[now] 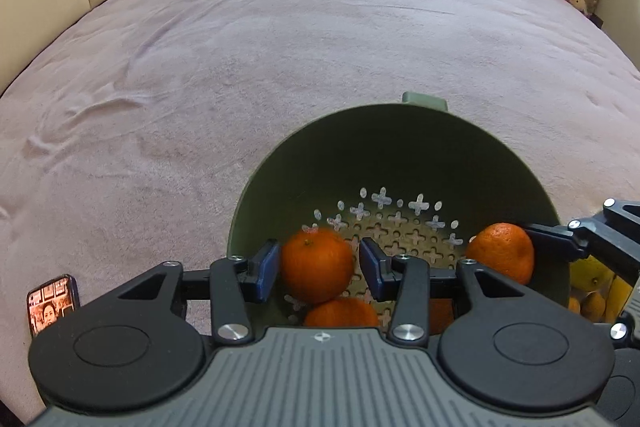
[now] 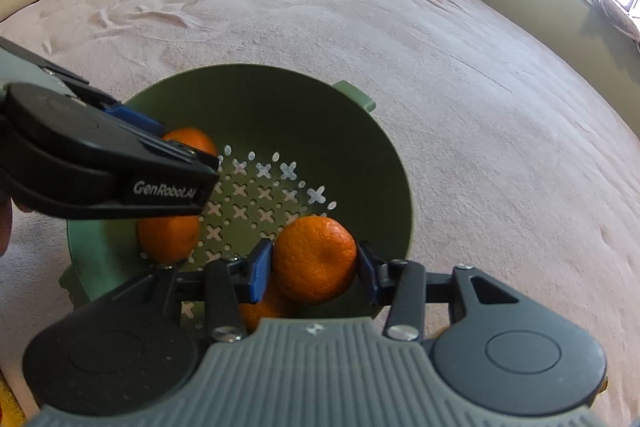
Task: Organize fruits
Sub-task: 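Carry both mandarins into the green colander and open both tools, then move both open tools back to the remaining fruit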
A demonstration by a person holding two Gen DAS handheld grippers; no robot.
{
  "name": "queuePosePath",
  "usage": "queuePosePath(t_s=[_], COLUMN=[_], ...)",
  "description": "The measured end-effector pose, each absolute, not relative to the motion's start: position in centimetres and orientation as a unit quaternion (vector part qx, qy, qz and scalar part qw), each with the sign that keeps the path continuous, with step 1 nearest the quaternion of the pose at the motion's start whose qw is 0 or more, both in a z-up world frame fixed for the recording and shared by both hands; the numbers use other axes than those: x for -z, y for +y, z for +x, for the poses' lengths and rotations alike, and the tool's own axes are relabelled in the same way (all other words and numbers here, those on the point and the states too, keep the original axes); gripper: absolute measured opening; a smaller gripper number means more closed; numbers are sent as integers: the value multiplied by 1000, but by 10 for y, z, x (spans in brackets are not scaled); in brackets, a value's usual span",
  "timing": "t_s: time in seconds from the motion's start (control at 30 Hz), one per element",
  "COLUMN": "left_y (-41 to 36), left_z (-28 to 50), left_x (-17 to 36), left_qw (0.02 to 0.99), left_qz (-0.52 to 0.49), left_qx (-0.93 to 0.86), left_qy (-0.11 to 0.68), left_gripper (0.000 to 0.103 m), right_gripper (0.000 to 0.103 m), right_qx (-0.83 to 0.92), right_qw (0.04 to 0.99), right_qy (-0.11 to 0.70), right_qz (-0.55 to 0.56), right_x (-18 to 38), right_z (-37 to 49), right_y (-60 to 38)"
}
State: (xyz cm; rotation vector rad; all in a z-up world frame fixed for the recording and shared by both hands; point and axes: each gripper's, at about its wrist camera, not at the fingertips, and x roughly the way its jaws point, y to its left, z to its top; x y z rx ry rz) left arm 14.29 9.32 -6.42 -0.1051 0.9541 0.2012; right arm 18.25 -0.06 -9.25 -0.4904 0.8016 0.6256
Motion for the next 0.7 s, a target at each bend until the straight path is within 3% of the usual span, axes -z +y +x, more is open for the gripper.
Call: queuePosePath(t_s=[0.23,0.47,0.7], left_y=[88,82,78], left_z=[142,139,135], left_x=[64,58,47], left_qw=[881,884,888], left_qz=[-39,-38,-33], left_qx=[-92,-83,-88], left_qy=[463,459,449], left_gripper=[52,71,75], right_gripper=[42,45,53], right_qx=[-297,-298,-304], right_qw=[845,850,858], right_qy=[377,378,358], right_qz=[-235,-213,-209], right_x=[91,83,69], right_z=[181,182,171], right_y=[0,-7,-14])
